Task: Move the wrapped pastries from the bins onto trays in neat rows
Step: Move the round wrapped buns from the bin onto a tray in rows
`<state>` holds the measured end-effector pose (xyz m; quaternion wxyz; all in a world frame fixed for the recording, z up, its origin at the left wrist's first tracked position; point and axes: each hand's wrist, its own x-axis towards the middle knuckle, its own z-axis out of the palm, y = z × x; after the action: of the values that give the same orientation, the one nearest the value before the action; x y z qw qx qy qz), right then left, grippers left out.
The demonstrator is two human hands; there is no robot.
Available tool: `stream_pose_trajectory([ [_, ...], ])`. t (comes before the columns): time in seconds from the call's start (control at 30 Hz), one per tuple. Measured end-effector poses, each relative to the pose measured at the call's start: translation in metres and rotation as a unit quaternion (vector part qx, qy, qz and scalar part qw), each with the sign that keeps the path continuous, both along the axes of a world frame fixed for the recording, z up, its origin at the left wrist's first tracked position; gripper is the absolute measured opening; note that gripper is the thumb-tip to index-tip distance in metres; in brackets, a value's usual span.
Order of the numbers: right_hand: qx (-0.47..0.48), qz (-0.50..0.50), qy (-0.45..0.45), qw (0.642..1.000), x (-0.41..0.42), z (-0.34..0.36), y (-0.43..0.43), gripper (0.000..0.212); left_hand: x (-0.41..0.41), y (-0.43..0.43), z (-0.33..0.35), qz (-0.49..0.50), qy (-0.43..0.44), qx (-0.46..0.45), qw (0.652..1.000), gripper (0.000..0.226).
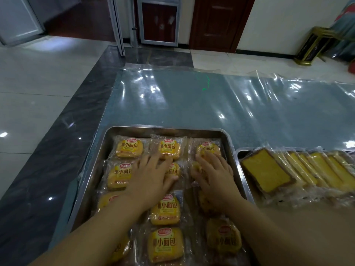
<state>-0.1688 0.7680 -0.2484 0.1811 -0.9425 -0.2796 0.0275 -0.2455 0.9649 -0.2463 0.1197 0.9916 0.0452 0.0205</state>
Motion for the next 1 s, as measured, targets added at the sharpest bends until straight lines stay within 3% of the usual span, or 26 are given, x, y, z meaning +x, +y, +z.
stream_pose_trajectory([
  [0.13,-0.079,0.082,0.042,0.993,-0.019,-0.01,-0.017,0.053,-0.016,-0.028,-0.01,-0.016,0.023,-0.019,0.999,0.055],
  [0.6,-0.108,0.034,0.069,0.991,-0.021,-0.01,-0.027,0.071,-0.022,-0.035,-0.011,-0.063,0.1,-0.052,0.992,0.062],
  [0.73,-0.07,0.034,0.086,0.993,-0.017,-0.007,-0.028,0.065,-0.018,-0.035,-0.005,-0.063,0.098,-0.058,0.992,0.061],
  [1.0,0.021,-0.001,0.031,0.999,-0.071,0.004,-0.052,0.053,-0.055,-0.043,0.013,-0.011,0.009,-0.094,0.996,0.046],
])
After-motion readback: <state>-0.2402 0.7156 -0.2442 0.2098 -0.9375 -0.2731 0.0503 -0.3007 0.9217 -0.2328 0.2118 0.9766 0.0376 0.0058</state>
